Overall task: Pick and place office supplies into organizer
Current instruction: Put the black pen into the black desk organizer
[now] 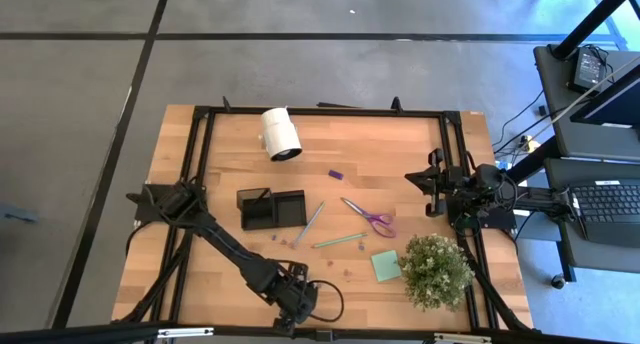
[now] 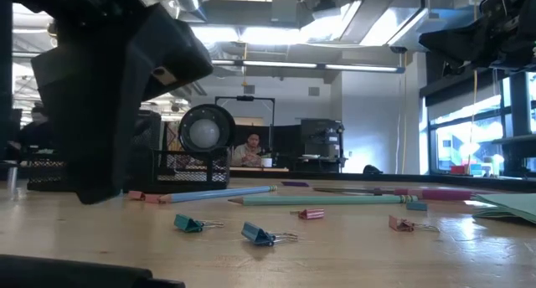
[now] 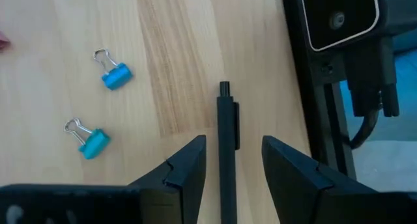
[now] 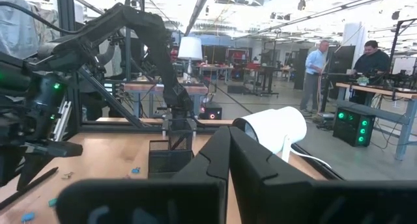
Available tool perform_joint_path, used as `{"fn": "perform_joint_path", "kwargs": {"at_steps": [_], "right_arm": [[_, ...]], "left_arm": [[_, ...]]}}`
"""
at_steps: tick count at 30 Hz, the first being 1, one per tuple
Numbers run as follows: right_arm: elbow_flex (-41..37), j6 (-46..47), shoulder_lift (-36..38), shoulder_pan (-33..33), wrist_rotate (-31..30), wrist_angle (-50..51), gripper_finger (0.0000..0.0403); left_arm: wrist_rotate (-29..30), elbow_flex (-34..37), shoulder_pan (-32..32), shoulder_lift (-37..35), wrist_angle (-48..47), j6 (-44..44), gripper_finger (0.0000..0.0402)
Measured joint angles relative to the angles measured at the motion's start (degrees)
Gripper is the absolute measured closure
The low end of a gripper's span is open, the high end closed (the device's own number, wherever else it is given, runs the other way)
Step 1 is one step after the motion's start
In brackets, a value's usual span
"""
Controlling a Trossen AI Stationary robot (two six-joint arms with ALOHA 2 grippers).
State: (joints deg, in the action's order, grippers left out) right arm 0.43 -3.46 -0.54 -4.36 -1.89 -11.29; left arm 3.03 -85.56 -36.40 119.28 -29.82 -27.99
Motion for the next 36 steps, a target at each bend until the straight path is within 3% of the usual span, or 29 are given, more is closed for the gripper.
{"fn": "perform_joint_path", "kwargs": {"at_steps": [13, 27, 32, 36], "right_arm": [[0.0, 0.0, 0.0, 0.0, 0.0, 0.0, 0.0391], [0.0, 0.0, 0.0, 0.0, 0.0, 0.0, 0.0391], [0.0, 0.0, 0.0, 0.0, 0.0, 0.0, 0.0391], [0.0, 0.0, 0.0, 0.0, 0.0, 0.0, 0.0391]], "left_arm": [[-4.0, -0.3, 0.5, 3.9, 0.3, -2.8, 0.0259], [-1.6, -0.3, 0.5, 4.2, -3.2, -3.6, 0.0311], [-1.7, -0.2, -0.3, 4.2, -3.9, -2.3, 0.0304], [1.7, -0.2, -0.9, 4.2, -4.5, 1.1, 0.0291]]}}
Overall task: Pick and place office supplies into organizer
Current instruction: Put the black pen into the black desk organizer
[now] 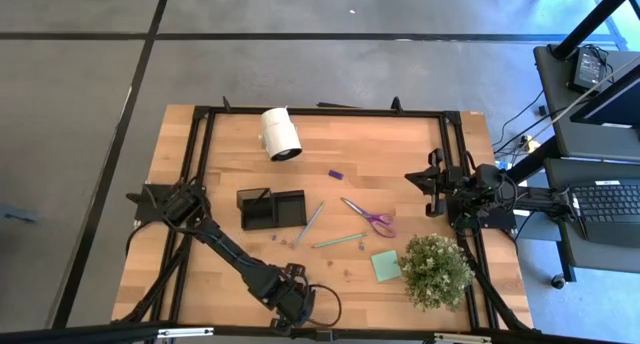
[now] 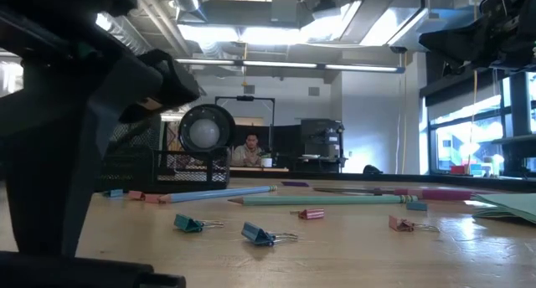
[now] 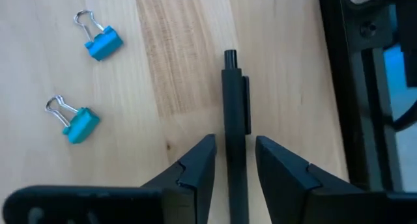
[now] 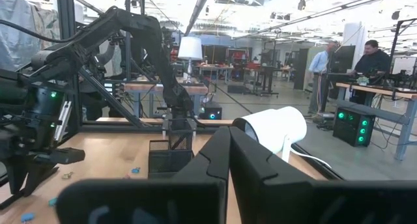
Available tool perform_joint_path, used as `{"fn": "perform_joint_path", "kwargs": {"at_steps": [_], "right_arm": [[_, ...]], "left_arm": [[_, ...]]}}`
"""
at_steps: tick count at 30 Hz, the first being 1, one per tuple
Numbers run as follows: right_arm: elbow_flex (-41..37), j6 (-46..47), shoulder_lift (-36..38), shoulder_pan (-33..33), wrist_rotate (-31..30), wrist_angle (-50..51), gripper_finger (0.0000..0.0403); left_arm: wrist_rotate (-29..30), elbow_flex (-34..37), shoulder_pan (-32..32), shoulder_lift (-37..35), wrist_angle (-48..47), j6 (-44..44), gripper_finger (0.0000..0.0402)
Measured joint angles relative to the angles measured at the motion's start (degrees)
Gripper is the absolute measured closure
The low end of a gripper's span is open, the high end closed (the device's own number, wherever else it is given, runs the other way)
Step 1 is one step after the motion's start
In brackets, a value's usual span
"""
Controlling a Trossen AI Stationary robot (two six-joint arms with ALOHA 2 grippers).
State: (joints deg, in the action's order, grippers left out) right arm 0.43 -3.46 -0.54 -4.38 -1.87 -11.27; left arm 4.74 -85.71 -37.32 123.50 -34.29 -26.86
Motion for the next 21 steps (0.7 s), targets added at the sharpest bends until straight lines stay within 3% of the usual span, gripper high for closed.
{"fn": "perform_joint_path", "kwargs": {"at_steps": [21], "right_arm": [[0.0, 0.0, 0.0, 0.0, 0.0, 0.0, 0.0391]], "left_arm": [[4.1, 0.0, 0.6, -0.2, -6.7, -2.6, 0.0307]]}}
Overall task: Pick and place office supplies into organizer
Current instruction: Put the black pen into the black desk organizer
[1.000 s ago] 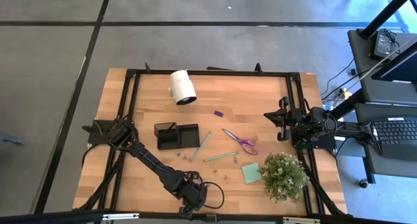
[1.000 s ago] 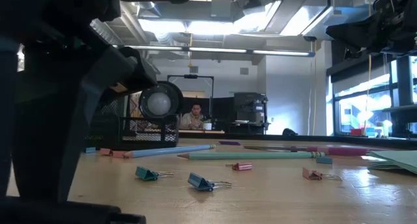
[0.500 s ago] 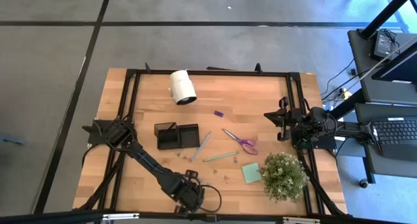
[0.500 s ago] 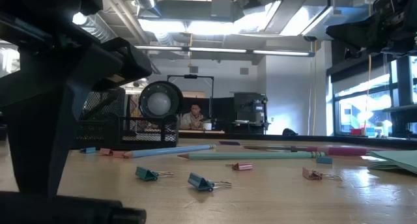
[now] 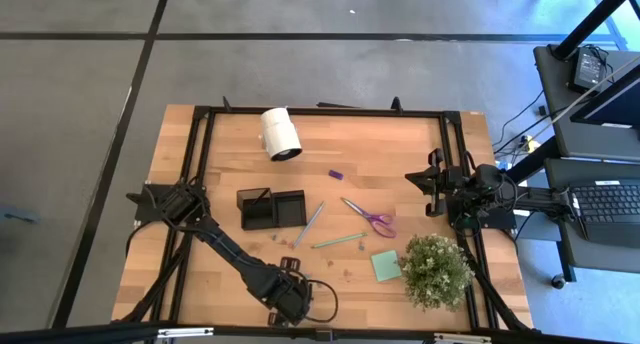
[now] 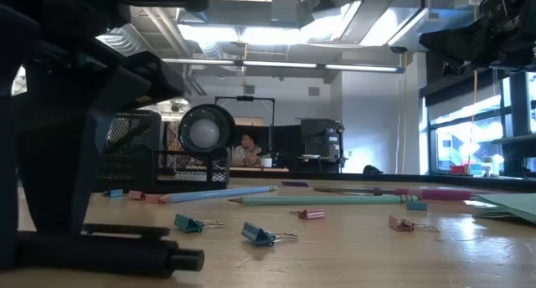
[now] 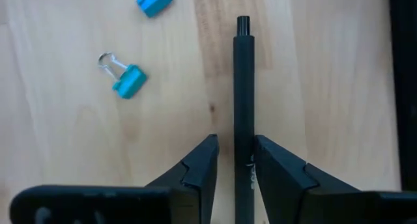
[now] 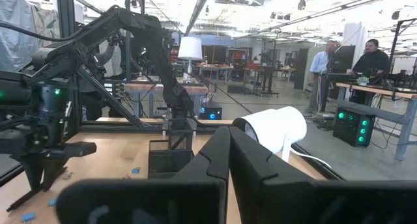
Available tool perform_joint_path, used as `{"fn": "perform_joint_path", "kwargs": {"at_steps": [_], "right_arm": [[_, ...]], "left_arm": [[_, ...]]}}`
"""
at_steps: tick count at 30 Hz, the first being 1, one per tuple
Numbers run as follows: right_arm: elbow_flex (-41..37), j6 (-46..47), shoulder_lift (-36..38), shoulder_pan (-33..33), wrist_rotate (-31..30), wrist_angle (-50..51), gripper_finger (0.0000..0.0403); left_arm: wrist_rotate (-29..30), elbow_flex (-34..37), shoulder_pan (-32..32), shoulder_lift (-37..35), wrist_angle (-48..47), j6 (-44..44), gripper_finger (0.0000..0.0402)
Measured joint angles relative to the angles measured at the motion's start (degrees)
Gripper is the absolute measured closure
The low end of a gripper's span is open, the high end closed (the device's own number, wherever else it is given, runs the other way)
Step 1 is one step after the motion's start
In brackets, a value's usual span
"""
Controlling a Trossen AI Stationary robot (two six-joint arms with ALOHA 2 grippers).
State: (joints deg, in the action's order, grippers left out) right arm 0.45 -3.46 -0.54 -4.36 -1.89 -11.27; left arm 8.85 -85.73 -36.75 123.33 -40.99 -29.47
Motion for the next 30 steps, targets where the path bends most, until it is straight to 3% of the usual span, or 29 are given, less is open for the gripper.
{"fn": "perform_joint_path", "kwargs": {"at_steps": [21, 30], "right_arm": [[0.0, 0.0, 0.0, 0.0, 0.0, 0.0, 0.0391], [0.0, 0.0, 0.0, 0.0, 0.0, 0.0, 0.0391]], "left_arm": [[-1.9, -0.2, 1.3, 0.9, -0.8, 1.7, 0.0376], [-2.3, 0.3, 1.3, -2.0, -0.7, 1.7, 0.0379]]}}
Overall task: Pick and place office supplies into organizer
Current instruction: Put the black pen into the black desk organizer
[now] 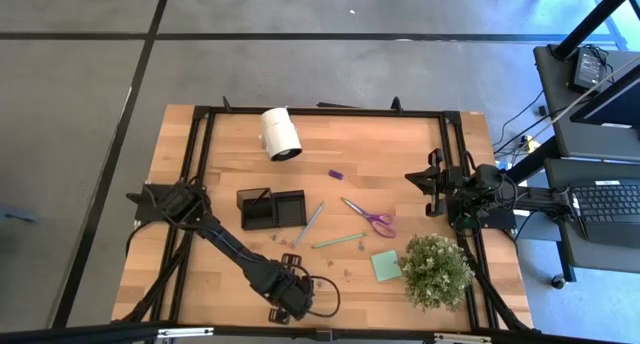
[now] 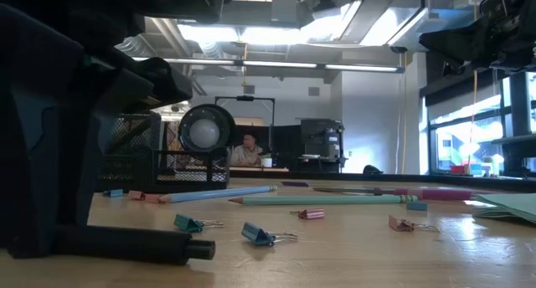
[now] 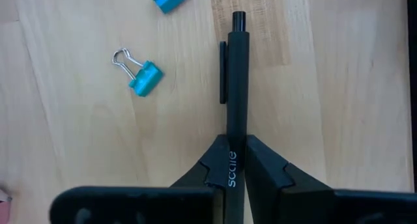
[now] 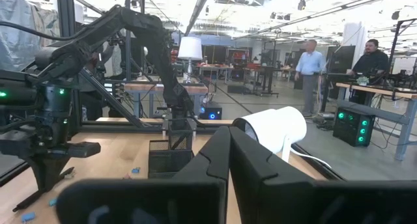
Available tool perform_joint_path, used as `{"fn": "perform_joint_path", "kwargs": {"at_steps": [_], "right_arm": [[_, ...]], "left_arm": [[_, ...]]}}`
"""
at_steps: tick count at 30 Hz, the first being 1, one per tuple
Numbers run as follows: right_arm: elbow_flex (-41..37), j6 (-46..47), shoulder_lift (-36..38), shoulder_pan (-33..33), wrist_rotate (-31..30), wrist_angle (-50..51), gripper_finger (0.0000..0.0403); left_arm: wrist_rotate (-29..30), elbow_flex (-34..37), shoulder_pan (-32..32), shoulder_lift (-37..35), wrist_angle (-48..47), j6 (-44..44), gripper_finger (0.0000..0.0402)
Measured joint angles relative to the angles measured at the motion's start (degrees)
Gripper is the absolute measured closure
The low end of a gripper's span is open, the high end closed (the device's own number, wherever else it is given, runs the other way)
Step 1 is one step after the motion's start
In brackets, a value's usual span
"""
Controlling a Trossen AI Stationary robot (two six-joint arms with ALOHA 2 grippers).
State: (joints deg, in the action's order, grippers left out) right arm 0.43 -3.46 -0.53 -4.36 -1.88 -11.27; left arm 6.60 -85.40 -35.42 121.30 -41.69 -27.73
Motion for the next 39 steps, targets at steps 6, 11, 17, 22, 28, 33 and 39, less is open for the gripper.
{"fn": "perform_joint_path", "kwargs": {"at_steps": [6, 11, 17, 22, 28, 33, 39], "right_arm": [[0.0, 0.0, 0.0, 0.0, 0.0, 0.0, 0.0391], [0.0, 0.0, 0.0, 0.0, 0.0, 0.3, 0.0391], [0.0, 0.0, 0.0, 0.0, 0.0, 0.3, 0.0391], [0.0, 0.0, 0.0, 0.0, 0.0, 0.3, 0.0391], [0.0, 0.0, 0.0, 0.0, 0.0, 0.4, 0.0391], [0.0, 0.0, 0.0, 0.0, 0.0, 0.4, 0.0391], [0.0, 0.0, 0.0, 0.0, 0.0, 0.4, 0.0391]], "left_arm": [[2.5, 0.2, 0.2, -4.9, -2.2, 0.0, 0.0382], [3.0, 0.3, 0.2, -8.2, -3.2, 0.0, 0.0384], [9.9, 0.1, 0.3, -14.9, -8.4, -0.8, 0.0384], [17.8, 0.2, -0.2, -23.2, -11.8, -2.6, 0.0384], [27.2, 0.3, -0.2, -32.1, -15.6, -2.4, 0.0384], [35.9, 2.0, -0.2, -39.1, -18.6, -4.9, 0.0384], [41.9, 13.6, -0.3, -50.3, -17.0, -11.4, 0.0384]]}}
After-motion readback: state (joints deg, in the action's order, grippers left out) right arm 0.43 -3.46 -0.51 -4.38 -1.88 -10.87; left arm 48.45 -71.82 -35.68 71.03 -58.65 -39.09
